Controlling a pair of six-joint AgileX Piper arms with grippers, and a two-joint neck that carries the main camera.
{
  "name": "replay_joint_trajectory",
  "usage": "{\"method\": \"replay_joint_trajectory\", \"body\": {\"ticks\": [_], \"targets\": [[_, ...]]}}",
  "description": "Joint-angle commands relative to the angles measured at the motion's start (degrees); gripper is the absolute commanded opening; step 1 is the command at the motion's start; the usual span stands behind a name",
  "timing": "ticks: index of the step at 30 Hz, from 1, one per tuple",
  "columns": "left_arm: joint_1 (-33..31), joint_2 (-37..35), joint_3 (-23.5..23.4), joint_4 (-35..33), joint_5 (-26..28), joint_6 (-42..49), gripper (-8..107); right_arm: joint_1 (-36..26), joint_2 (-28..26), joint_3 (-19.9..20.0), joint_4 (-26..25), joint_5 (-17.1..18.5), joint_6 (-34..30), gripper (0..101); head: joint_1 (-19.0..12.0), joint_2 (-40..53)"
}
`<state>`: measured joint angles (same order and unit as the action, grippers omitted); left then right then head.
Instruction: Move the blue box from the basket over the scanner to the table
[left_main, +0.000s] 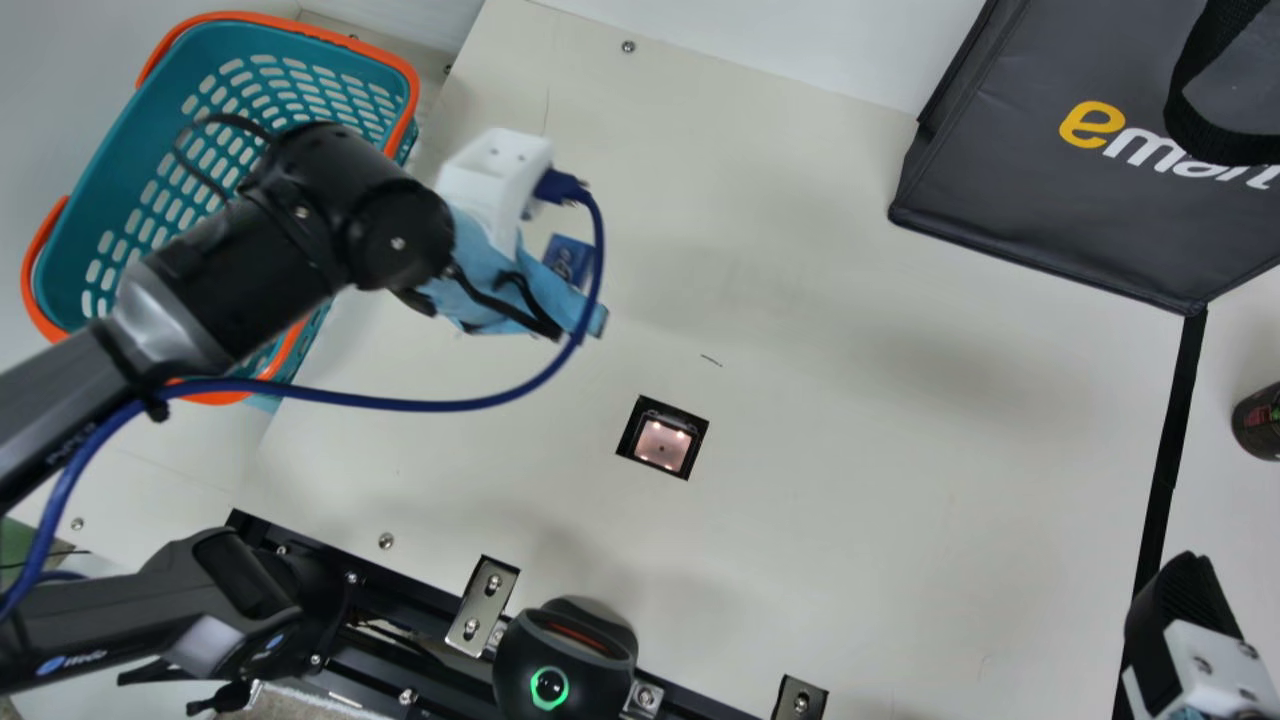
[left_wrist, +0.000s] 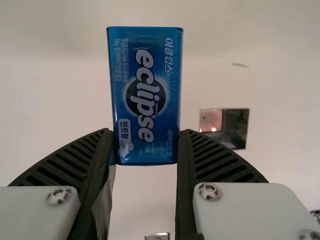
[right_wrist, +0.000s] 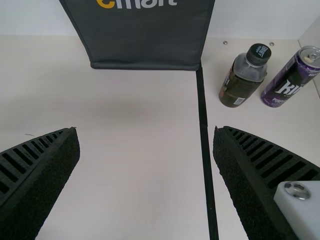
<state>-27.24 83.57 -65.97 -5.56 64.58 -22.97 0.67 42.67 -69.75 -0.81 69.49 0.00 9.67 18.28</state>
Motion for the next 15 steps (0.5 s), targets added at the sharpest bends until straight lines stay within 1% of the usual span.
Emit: {"method": "replay_joint_trajectory", "body": {"ticks": [1,9,15], "targets": [[-3.4,0.8,-0.1,-0.3,0.1,-2.2,-8,0.0,0.0,0.0,0.0,0.0,0.0,95,-1.7,0.1],[-11.0,4.0,0.4,-0.5,-0.6,-8.5,-8,0.0,0.0,0.0,0.0,0.0,0.0,95,-1.7,0.1],[-15.5,5.7,1.1,-0.9,-1.8,-12.2,-8,0.0,0.0,0.0,0.0,0.0,0.0,95,-1.7,0.1]]}}
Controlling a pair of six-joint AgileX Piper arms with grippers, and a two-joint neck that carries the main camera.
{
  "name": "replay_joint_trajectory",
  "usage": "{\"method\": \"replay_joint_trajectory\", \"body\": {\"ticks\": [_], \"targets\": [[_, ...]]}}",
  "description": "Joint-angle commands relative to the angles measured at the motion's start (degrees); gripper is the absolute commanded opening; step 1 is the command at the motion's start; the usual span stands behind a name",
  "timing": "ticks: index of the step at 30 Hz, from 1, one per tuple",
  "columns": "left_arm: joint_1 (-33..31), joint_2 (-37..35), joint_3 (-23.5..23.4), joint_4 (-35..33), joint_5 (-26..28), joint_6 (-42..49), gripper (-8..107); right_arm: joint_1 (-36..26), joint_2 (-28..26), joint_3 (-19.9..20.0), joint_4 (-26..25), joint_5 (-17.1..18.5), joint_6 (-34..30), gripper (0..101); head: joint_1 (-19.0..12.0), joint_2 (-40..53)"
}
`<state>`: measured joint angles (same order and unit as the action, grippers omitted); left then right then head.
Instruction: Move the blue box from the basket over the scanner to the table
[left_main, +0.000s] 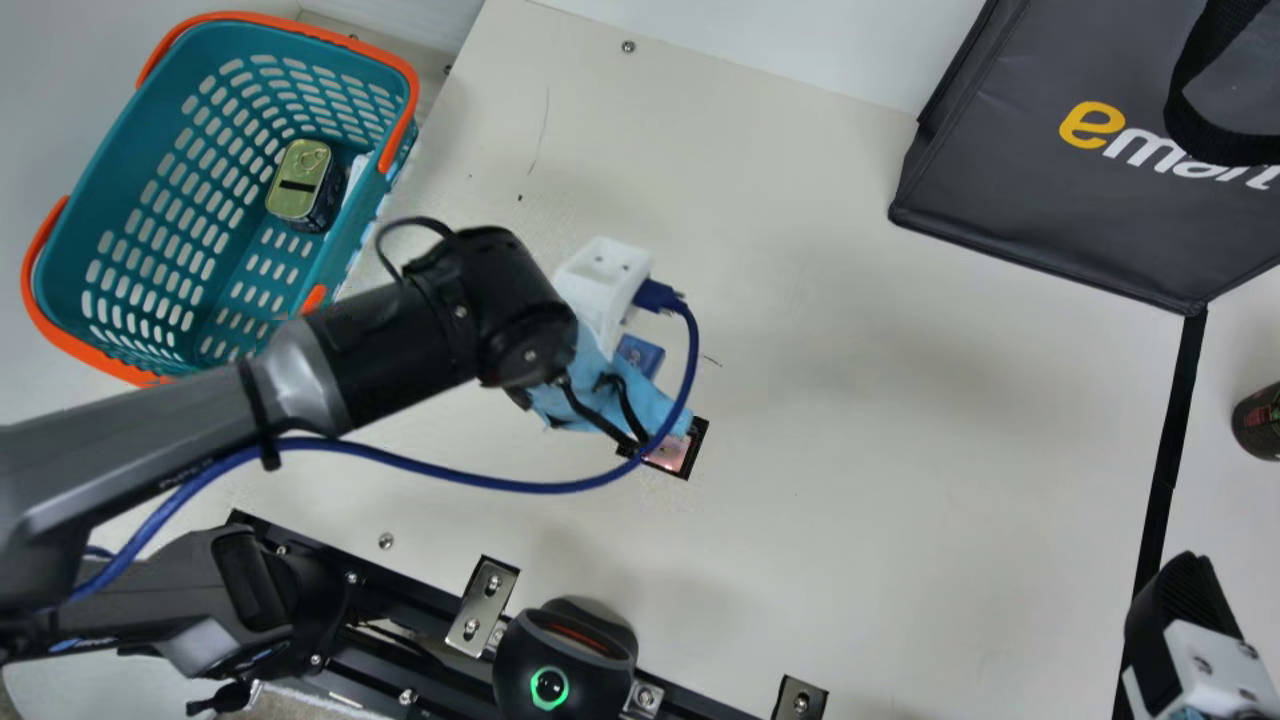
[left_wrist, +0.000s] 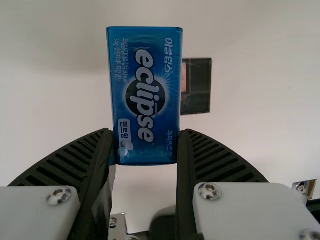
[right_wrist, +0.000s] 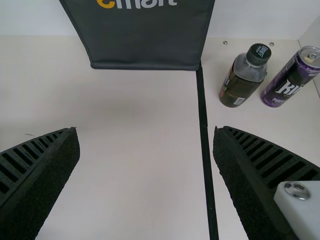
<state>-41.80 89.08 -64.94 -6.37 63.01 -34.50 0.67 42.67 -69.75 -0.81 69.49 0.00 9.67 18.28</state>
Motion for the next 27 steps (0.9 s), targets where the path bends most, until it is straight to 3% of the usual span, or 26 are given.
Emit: {"method": "replay_joint_trajectory", "body": {"ticks": [1,27], "targets": [[-1.6,0.4,0.2,-0.1,-0.5,-1.3,-8,0.0,0.0,0.0,0.0,0.0,0.0,95,-1.7,0.1],[-10.5,6.1,4.6,4.2,-8.1,-12.6,-8,0.0,0.0,0.0,0.0,0.1,0.0,95,-1.7,0.1]]}}
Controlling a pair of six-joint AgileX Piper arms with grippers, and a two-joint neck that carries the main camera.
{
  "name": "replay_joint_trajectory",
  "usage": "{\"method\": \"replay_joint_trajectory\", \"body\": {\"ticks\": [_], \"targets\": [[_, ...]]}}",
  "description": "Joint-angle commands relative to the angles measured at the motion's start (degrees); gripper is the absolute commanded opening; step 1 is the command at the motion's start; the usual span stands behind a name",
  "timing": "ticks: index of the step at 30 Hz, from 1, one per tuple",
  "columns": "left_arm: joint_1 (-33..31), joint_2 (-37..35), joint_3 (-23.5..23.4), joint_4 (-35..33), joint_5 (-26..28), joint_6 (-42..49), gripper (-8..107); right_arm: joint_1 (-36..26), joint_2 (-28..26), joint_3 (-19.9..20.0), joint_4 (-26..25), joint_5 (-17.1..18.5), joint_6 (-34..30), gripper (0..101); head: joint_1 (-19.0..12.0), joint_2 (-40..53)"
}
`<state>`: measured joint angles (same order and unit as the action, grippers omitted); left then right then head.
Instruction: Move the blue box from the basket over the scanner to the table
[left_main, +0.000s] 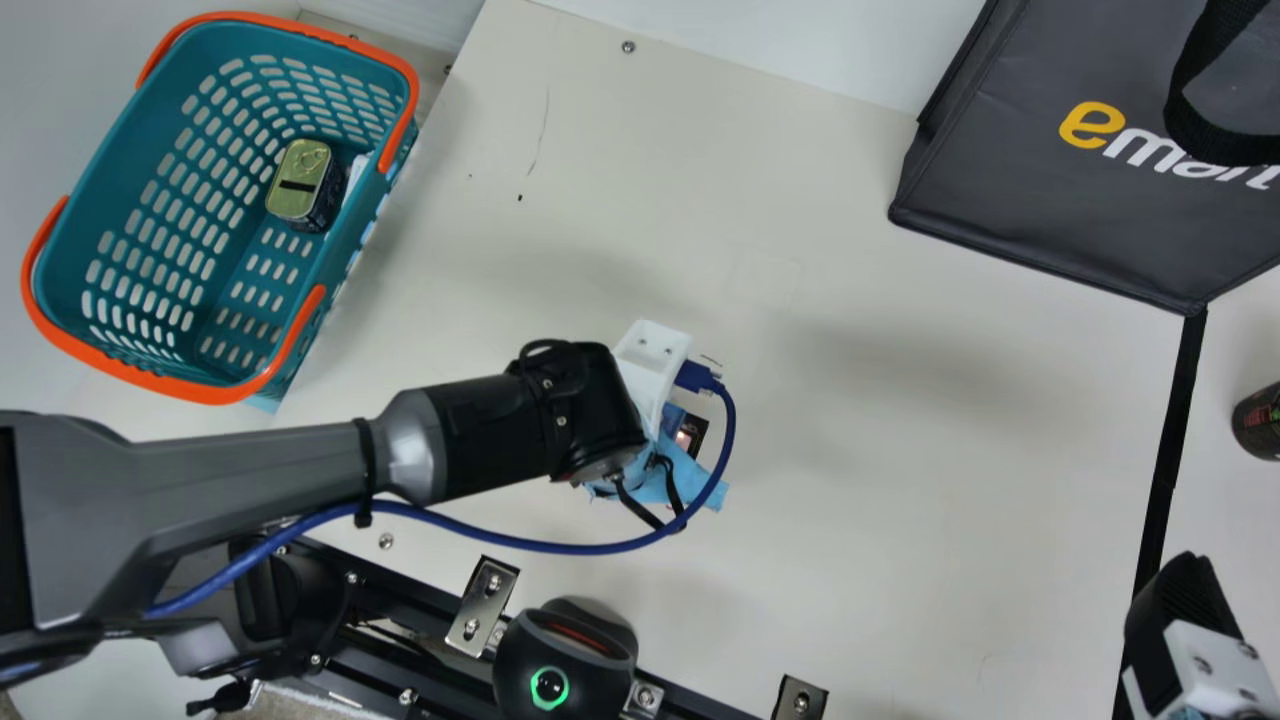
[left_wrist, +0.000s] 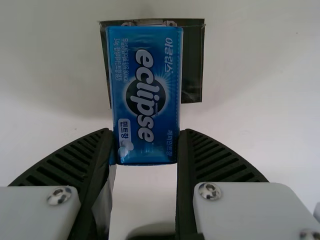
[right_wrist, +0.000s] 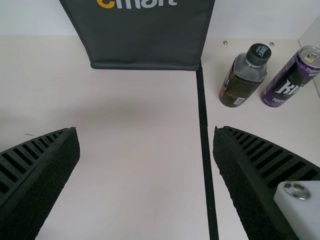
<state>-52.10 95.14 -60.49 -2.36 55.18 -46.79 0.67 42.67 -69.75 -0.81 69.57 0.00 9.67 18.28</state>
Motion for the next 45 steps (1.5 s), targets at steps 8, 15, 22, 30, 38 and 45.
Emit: {"method": "replay_joint_trajectory", "body": {"ticks": [8,15,22,30,38,45], "targets": [[-2.0,0.4,1.4,2.3,-2.1,-3.5,-8,0.0,0.0,0.0,0.0,0.0,0.0,95,-1.7,0.1],[-2.9,1.0,0.9,4.6,-3.0,-5.7,-8,0.0,0.0,0.0,0.0,0.0,0.0,95,-1.7,0.1],[-3.2,2.9,-3.9,6.6,-1.2,-6.6,-8,0.0,0.0,0.0,0.0,0.0,0.0,95,-1.7,0.1],[-3.4,8.2,-13.3,6.4,2.1,-6.3,-8,0.0,0.0,0.0,0.0,0.0,0.0,95,-1.7,0.1],[-2.8,15.1,-22.7,3.6,4.3,-6.4,-8,0.0,0.0,0.0,0.0,0.0,0.0,95,-1.7,0.1],[-1.7,19.9,-27.8,0.3,5.1,-7.1,-8,0.0,0.0,0.0,0.0,0.0,0.0,95,-1.7,0.1]]}}
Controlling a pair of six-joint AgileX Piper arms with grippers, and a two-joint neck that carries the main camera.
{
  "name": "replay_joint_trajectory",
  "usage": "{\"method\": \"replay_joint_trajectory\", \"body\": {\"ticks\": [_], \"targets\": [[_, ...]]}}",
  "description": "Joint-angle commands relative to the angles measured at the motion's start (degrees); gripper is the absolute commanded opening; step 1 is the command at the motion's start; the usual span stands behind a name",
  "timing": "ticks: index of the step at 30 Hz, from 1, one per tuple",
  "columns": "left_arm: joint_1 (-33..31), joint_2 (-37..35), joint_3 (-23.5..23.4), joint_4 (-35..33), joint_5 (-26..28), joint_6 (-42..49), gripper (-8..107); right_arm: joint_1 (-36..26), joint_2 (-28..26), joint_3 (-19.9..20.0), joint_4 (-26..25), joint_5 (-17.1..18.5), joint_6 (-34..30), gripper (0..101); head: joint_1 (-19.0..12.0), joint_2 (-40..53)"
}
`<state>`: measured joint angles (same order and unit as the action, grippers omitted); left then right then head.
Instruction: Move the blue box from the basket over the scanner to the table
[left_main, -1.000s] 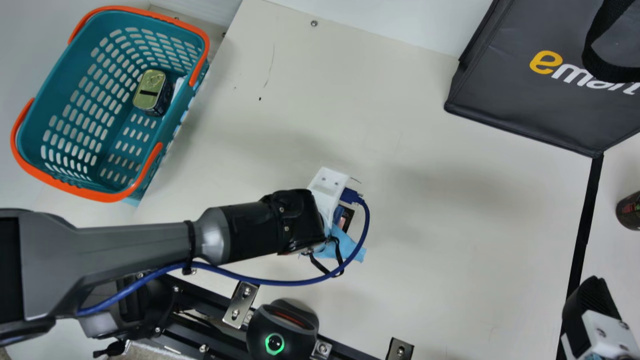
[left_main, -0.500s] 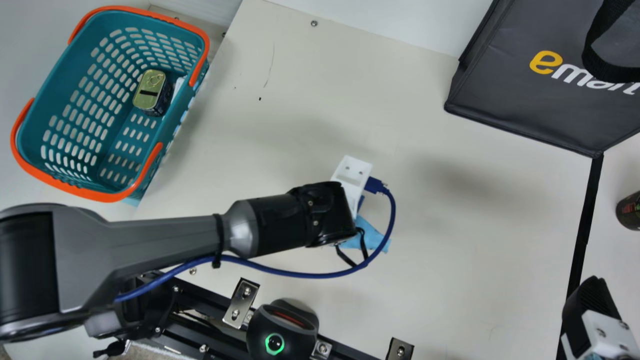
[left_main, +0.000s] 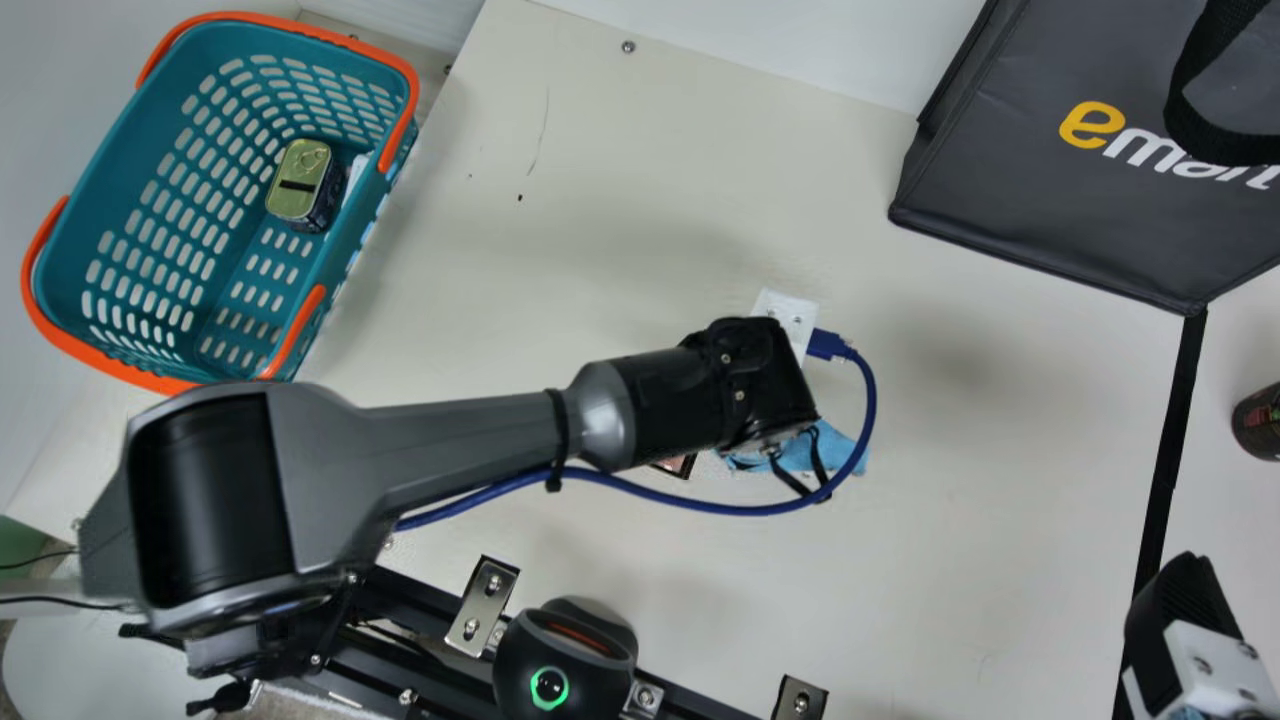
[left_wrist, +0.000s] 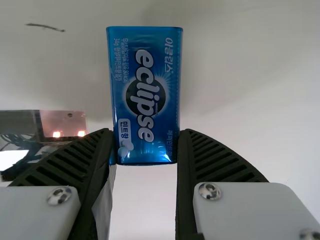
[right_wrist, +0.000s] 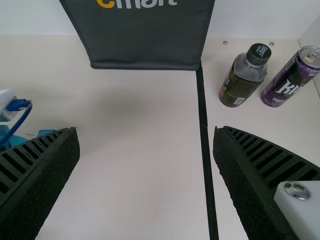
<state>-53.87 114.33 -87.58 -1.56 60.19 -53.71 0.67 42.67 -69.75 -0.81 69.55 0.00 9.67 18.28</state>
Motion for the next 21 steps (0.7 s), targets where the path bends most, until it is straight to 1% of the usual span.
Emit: {"method": "replay_joint_trajectory", "body": {"ticks": [1,6,14,21], "targets": [[0.2,1.3,-1.3,-0.9,0.1,-0.2,-8,0.0,0.0,0.0,0.0,0.0,0.0,95,-1.7,0.1],[0.8,3.5,-3.1,-2.9,0.2,-0.5,-8,0.0,0.0,0.0,0.0,0.0,0.0,95,-1.7,0.1],[1.5,4.9,-3.8,-5.6,0.0,-0.4,19,0.0,0.0,0.0,0.0,0.0,0.0,95,-1.7,0.1],[2.5,5.1,-3.7,-8.8,-0.2,1.8,42,0.0,0.0,0.0,0.0,0.0,0.0,95,-1.7,0.1]]}}
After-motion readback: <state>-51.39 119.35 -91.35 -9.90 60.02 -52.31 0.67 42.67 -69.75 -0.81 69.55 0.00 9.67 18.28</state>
